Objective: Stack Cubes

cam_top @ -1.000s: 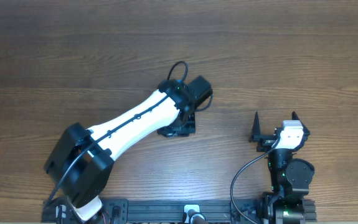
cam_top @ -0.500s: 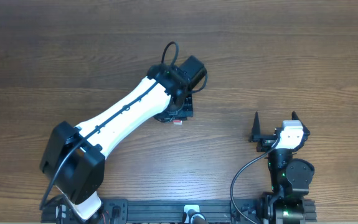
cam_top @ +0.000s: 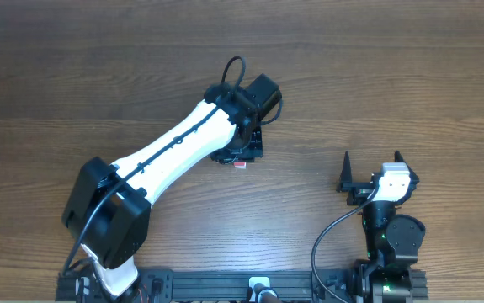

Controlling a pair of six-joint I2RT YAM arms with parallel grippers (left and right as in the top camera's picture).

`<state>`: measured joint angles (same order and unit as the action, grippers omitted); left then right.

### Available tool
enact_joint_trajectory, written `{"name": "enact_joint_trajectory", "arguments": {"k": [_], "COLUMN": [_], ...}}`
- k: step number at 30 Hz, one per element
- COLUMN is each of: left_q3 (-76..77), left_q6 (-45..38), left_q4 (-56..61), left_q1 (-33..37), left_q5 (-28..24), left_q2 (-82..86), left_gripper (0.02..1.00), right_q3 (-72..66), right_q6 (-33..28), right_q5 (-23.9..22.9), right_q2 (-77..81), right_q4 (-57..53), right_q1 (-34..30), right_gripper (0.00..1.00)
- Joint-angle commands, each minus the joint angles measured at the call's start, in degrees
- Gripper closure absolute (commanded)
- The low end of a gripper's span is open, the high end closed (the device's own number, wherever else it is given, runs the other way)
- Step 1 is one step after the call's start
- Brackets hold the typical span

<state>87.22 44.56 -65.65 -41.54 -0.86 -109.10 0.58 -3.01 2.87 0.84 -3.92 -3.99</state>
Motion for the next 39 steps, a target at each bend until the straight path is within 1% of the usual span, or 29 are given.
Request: {"name": "enact_joint_trajectory", "arguments": {"k": [1,24,34,39], "left_q3": [0.98,0.98,0.98,0.98], "left_q6": [-0.87,-0.90,-1.97,-1.99], "left_q4": [-0.26,0.07,0.33,0.28], "left_q1": [0.57,0.74,0.90,0.90], "left_q5": [-1.68,-2.08,-2.08,-2.08], "left_q2": [-1.51,-3.43,-3.43,-3.43], "left_gripper": [0.974,0.961,0.930,0.932], "right_q3": [-0.28,-0.28,-0.28,-0.28], "right_q6": [0.35,0.35,0.35,0.35], "right_q5": [-0.35,-0.35,-0.35,-0.35], "right_q2": [-0.55,-0.55,-0.55,-0.55], "right_q4": [-0.20,-0.20,-0.20,-0.20], "right_q1": [-0.26,-0.26,-0.26,-0.26], "right_gripper": [0.007,0.007,0.007,0.007]}}
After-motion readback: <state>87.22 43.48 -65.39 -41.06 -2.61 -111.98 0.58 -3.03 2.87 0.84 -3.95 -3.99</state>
